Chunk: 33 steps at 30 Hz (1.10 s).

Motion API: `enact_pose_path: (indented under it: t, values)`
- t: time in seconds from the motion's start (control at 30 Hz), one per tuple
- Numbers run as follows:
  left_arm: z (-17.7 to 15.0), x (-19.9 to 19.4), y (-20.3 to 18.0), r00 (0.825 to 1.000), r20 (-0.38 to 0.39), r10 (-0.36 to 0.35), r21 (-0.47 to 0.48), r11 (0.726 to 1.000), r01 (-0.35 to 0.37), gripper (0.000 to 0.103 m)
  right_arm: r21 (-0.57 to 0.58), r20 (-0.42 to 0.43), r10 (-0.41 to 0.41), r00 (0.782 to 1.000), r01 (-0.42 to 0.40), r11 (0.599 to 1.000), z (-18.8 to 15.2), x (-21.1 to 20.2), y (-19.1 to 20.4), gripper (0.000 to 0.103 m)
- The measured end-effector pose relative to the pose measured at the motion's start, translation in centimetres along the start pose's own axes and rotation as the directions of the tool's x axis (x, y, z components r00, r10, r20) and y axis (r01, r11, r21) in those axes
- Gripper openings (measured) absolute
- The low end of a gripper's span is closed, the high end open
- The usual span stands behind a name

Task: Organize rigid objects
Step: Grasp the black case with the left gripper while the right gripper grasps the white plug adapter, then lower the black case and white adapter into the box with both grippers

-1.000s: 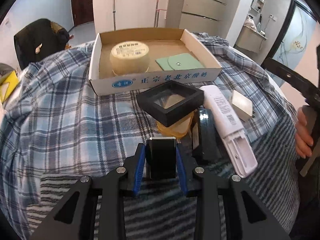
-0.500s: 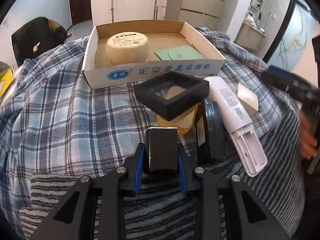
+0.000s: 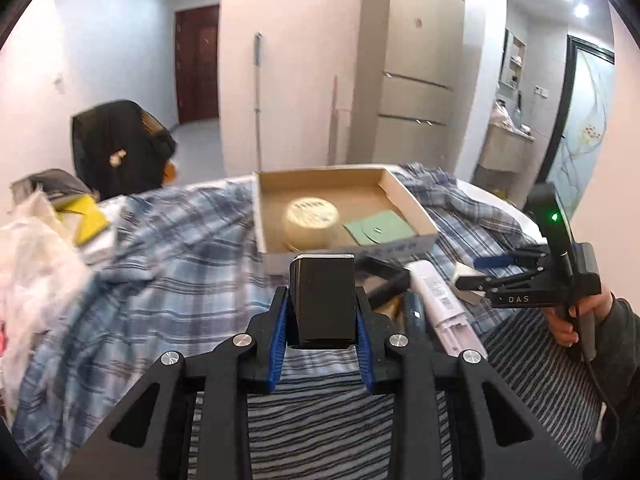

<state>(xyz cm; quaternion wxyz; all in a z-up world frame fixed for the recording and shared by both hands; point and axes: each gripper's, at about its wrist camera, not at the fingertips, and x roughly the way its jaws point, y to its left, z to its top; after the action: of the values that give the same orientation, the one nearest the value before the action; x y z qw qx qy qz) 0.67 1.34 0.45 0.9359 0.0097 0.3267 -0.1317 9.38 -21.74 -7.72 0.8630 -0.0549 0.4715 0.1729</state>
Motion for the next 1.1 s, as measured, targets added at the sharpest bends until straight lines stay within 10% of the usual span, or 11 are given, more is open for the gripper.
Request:
enact_pose_path:
  t: [0.27, 1.1]
  values:
    - [-0.3, -1.4, 1.0, 0.998, 0.006, 0.06, -0.005, 0.998, -0.06, 0.032, 0.054, -0.072, -0.014, 0.997, 0.018, 0.998, -0.3, 0.8, -0.8, 0.047]
    - [14.9, -0.7, -0.4, 0.964, 0.264, 0.032, -0.064, 0.998, -0.016, 0.032, 0.237, 0.358, -0.099, 0.929, 0.012, 0.971, 12.5, -10.2, 1.5, 0.044]
